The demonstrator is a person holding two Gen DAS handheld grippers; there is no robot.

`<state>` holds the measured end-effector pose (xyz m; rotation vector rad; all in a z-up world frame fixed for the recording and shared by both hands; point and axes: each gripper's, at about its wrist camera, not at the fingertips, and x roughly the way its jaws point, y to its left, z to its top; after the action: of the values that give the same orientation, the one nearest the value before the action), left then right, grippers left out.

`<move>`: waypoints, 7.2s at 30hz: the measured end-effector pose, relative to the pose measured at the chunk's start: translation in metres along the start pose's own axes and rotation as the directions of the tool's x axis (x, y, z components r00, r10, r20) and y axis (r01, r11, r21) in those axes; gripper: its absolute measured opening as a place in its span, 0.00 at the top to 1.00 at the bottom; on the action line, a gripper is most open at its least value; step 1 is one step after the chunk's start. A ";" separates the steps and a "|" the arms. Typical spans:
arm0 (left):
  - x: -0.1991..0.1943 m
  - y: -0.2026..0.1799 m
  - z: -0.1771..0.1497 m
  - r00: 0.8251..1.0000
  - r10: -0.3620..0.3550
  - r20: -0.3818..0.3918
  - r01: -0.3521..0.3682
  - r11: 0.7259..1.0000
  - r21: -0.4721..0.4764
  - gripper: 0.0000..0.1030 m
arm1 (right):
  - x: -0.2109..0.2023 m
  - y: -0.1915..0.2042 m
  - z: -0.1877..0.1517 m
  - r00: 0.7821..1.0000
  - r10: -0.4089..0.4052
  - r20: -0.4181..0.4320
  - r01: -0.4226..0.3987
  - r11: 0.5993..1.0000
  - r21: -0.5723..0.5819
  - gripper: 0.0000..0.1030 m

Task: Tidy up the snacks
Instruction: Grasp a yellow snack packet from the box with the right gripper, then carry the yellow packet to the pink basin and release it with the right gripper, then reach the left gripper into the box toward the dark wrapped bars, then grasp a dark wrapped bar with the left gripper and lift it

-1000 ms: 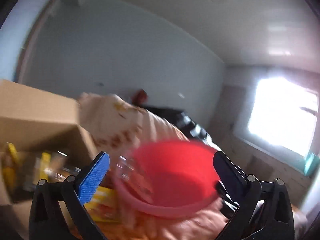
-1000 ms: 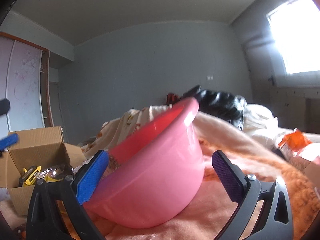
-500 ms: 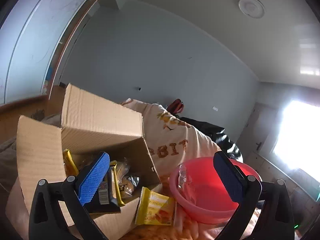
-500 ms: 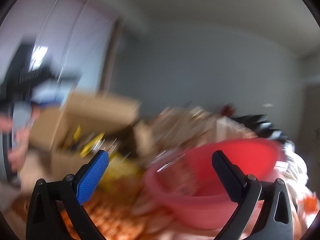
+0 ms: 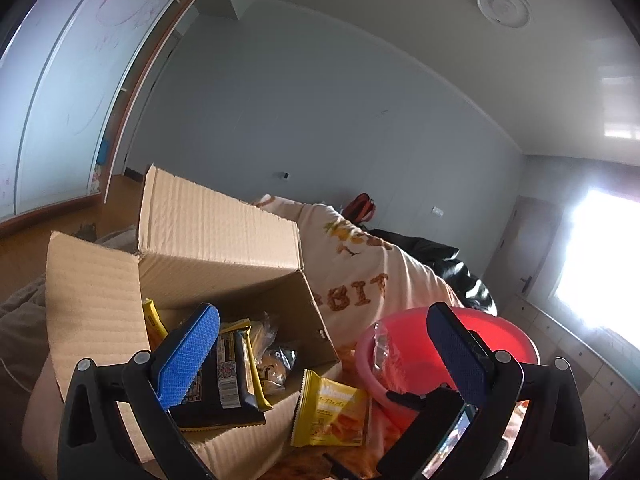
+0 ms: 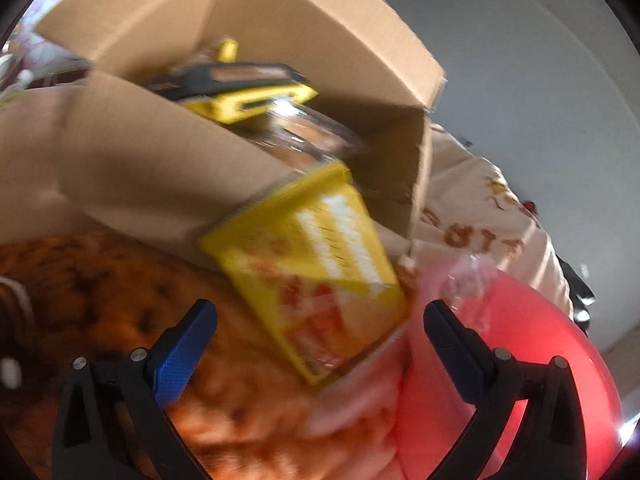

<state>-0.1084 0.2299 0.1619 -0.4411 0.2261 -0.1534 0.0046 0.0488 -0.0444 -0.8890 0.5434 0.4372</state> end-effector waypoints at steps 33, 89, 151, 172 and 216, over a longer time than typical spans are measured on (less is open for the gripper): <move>0.006 0.006 0.002 1.000 0.001 -0.005 -0.001 1.000 0.014 0.01 | -0.136 -0.080 -0.016 0.905 -0.217 0.366 0.027 0.887 0.460 0.90; 0.037 0.051 -0.005 0.972 0.121 -0.202 -0.150 0.980 -0.134 0.01 | -0.146 -0.195 -0.085 0.868 -0.309 0.390 -0.197 0.506 0.840 0.00; 0.116 -0.003 -0.022 0.764 0.599 -0.239 -0.440 0.755 0.487 0.06 | -0.115 -0.168 -0.145 0.954 -0.146 0.261 -0.192 0.370 0.909 0.00; 0.147 0.001 -0.053 0.603 0.767 -0.219 -0.422 0.540 0.728 0.40 | -0.129 -0.169 -0.158 0.911 -0.249 0.328 -0.239 0.328 0.914 0.00; 0.162 0.057 -0.020 0.536 0.789 -0.302 -0.534 0.593 0.602 0.74 | -0.130 -0.169 -0.160 0.908 -0.253 0.335 -0.246 0.324 0.913 0.00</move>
<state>0.0486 0.2412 0.0891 0.2057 0.9124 0.4745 -0.0427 -0.1936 0.0548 0.4135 0.2833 0.2057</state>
